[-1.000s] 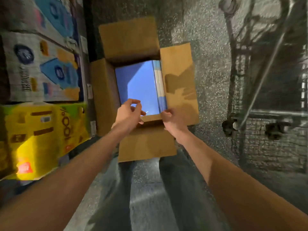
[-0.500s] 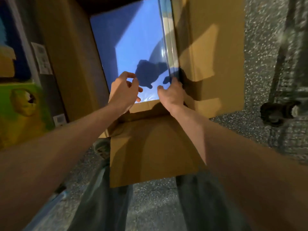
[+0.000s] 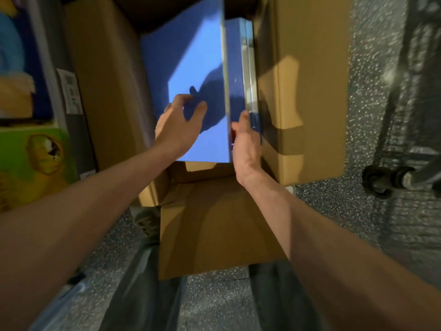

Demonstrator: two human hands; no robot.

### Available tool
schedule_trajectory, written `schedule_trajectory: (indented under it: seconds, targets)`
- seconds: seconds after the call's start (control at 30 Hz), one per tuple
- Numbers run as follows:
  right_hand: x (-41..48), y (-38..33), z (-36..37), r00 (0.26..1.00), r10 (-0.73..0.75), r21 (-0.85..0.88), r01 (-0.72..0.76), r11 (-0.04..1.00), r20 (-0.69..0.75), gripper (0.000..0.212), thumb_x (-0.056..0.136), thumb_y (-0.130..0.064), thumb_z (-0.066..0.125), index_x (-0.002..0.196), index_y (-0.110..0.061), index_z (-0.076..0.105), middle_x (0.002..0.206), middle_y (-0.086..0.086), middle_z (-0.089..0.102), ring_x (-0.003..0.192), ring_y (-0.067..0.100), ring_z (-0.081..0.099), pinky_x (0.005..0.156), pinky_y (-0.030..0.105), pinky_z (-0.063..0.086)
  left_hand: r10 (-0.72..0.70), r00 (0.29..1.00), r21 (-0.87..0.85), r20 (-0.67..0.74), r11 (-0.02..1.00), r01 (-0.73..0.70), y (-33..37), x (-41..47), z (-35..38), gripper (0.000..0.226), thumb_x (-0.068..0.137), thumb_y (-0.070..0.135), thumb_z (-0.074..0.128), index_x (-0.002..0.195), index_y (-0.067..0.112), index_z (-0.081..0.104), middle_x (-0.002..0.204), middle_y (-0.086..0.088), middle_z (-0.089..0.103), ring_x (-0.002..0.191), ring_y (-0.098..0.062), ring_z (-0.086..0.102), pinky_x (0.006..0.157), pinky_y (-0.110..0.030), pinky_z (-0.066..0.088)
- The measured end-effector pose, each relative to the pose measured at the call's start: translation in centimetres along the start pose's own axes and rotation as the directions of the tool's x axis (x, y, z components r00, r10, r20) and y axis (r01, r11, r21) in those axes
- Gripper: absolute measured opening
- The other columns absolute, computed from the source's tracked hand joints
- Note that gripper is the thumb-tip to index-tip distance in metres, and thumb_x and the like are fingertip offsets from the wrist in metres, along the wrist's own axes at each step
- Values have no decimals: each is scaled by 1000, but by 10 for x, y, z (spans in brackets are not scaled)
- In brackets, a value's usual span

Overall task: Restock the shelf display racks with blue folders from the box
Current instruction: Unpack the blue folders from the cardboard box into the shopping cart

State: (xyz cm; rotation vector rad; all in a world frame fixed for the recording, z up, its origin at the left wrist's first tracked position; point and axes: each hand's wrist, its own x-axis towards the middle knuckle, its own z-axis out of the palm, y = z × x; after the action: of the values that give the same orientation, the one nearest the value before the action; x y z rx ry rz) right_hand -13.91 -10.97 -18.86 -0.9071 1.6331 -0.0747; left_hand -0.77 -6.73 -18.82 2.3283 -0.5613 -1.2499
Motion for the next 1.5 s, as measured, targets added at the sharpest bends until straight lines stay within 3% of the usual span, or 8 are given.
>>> schedule_trajectory:
  seconds: [0.17, 0.3, 0.4, 0.53, 0.97, 1.1, 1.3, 1.5]
  targets:
    - [-21, -9, 6, 977, 83, 70, -98, 993, 198, 70, 102, -62, 13, 85, -31, 73, 87, -6, 75, 93, 17, 66, 96, 37, 45, -113, 993, 84, -32, 990, 116, 30, -7, -15, 110, 65, 93, 54, 148, 24, 33, 145, 1, 48, 114, -26, 63, 96, -47, 53]
    - [-17, -21, 3, 971, 94, -47, -86, 995, 219, 68, 103, -60, 14, 107, -29, 74, 121, 2, 69, 116, 23, 58, 109, 38, 34, -67, 996, 166, -61, 983, 77, 27, -6, -26, 80, 83, 65, 66, 142, 20, 37, 134, -2, 56, 111, -29, 62, 92, -43, 53]
    - [2, -27, -5, 995, 44, -209, -26, 978, 84, 53, 106, -49, 28, 145, -20, 49, 150, 3, 48, 137, 25, 44, 112, 37, 32, -35, 999, 106, -18, 994, 37, 21, -4, -27, 78, 86, 64, 65, 145, 22, 36, 135, 5, 54, 108, -26, 64, 91, -46, 57]
    - [26, -24, -17, 998, 32, -390, -10, 921, 49, 61, 105, -49, 34, 158, -21, 22, 163, 3, 27, 148, 27, 29, 117, 39, 27, 10, 1000, 26, 2, 1000, -10, 16, -1, -24, 81, 87, 66, 64, 149, 22, 36, 123, 17, 47, 111, -22, 64, 93, -45, 57]
    - [39, -10, -10, 1000, -13, -312, 14, 950, 5, 64, 104, -47, 39, 156, -11, 29, 159, 8, 35, 146, 28, 33, 116, 38, 27, 37, 995, -21, 92, 999, -35, 6, 2, -36, 83, 87, 66, 62, 151, 19, 38, 148, 3, 50, 136, -19, 49, 110, -38, 42]
    - [49, -16, -11, 998, -55, -399, 38, 916, -32, 35, 101, -39, 46, 118, -10, 54, 114, 8, 55, 104, 25, 52, 89, 36, 42, 49, 992, -39, 115, 998, -45, 3, 1, -45, 88, 86, 70, 60, 153, 21, 34, 153, 4, 46, 139, -19, 46, 114, -41, 40]
    - [60, -21, -18, 999, -28, -444, 18, 896, -16, 35, 103, -33, 42, 117, -4, 57, 105, 8, 56, 87, 23, 51, 74, 34, 40, 65, 990, -36, 122, 997, -61, 1, 3, -42, 91, 85, 73, 59, 154, 21, 33, 152, 4, 46, 137, -19, 48, 113, -42, 41]
    - [60, -20, -18, 999, -28, -444, 15, 896, -24, 43, 103, -32, 41, 135, -5, 49, 123, 6, 55, 107, 26, 55, 94, 42, 49, 65, 992, -35, 112, 997, -61, 9, 1, -37, 89, 87, 69, 59, 155, 18, 31, 153, 2, 46, 137, -19, 47, 112, -38, 42]
